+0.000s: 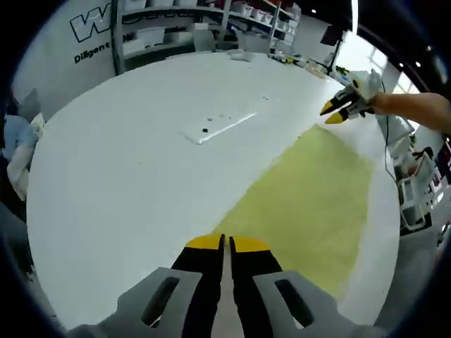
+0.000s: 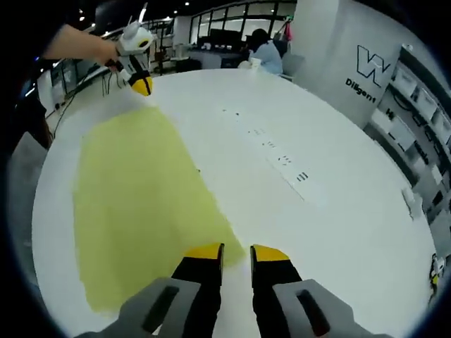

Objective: Fold the garment on the visible template until the final outline fits inside the template.

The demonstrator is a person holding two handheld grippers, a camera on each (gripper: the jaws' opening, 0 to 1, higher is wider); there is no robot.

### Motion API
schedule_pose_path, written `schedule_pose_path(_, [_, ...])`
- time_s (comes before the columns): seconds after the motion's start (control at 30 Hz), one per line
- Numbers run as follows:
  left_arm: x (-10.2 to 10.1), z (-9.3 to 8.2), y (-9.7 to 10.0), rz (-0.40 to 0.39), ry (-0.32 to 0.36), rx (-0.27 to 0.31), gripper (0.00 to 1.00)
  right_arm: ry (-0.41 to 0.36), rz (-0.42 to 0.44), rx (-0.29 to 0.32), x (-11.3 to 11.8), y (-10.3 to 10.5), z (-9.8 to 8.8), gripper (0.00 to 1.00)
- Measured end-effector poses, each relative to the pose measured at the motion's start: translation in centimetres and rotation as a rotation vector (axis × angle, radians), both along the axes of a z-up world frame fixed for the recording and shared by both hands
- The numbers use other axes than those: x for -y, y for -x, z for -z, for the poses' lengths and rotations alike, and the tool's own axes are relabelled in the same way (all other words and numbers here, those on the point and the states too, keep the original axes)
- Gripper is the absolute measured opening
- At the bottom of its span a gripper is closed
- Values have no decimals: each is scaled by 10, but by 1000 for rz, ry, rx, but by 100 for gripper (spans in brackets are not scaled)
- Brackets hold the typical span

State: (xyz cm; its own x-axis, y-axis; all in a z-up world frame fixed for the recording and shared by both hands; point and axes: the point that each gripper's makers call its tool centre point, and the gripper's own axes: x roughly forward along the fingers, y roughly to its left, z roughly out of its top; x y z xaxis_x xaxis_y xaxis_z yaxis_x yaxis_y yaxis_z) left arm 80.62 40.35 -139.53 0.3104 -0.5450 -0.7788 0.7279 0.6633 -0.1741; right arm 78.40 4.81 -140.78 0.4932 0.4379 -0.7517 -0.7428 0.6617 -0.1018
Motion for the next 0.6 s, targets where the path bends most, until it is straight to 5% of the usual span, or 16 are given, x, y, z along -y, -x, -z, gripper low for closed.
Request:
schedule_pose_path(0.2, [1,-14,52,13,122,29,5,-82,7,20,1,44,-3,13])
schedule_pose_path(0.33, [-5,-5,98,20,140,38,10,-125,17,30,3,76,-2,15])
schedule_pose_path(0.6, [3,13,158,13,160,61,21,-244,78,42,-2,133,2,22])
